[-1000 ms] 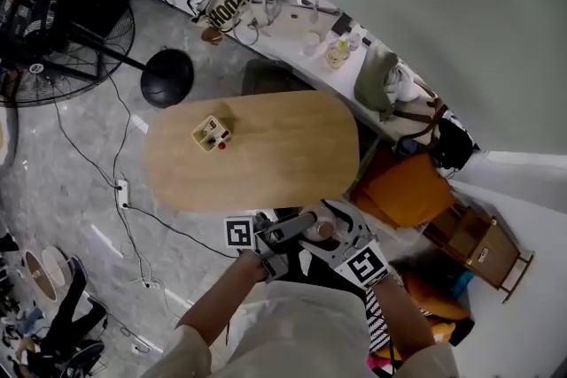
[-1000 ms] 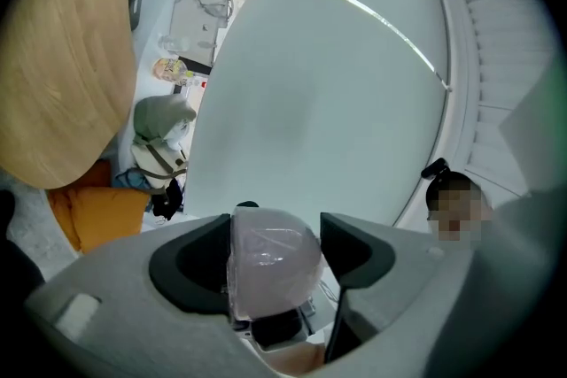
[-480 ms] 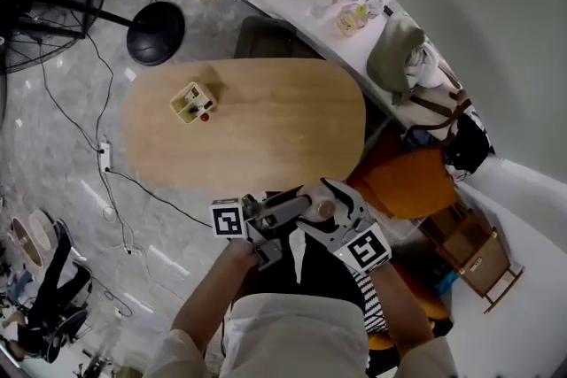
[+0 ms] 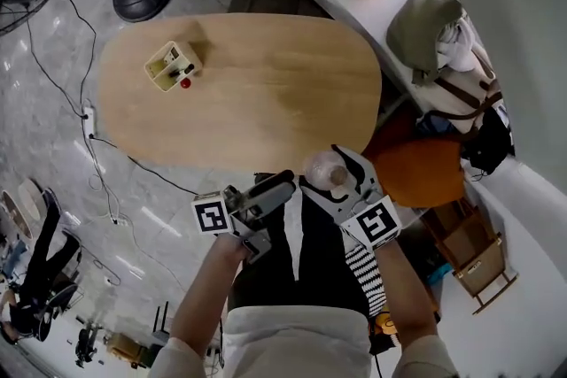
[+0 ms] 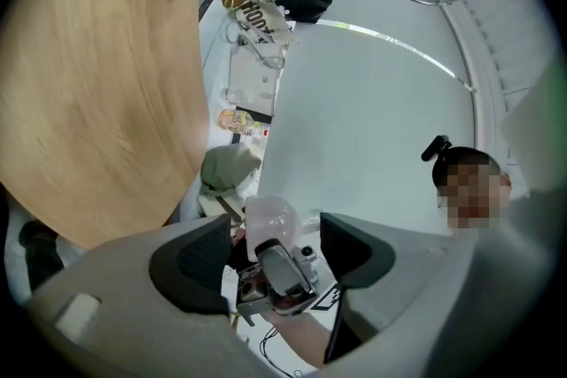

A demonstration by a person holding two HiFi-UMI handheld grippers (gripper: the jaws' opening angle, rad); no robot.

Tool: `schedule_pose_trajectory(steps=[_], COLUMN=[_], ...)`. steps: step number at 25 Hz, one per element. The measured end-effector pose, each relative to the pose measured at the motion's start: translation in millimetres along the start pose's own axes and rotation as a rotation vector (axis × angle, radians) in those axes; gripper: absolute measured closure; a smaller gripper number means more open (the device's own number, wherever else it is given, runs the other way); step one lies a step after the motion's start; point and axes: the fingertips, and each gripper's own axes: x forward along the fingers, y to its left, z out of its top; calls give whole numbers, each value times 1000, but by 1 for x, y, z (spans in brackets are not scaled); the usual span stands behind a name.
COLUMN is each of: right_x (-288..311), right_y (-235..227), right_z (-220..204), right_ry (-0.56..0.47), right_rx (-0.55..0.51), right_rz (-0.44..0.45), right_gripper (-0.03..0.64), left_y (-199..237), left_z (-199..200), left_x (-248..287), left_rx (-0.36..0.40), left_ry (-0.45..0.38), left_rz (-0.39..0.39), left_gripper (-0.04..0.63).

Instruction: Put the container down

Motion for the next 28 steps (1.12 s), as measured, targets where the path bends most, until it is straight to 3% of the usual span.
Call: schedule_pose_trajectory(steps=[8,21,28], right_x=[45,125,152], right_y=[-50,-108,-118], right_z=[-61,-158,-178], right_ry=[26,134,177], right_rx=[25,23,-17], right_rz=[-42,-121,-146], right_gripper=[229,229,229], left_y=[60,143,159], left_z=[17,54,62], left_x=[-9,-21,-26], left_rx=[61,62,30], left_ry=[-19,-42,-69], left_rz=[63,109,96], left_gripper=[290,291,291])
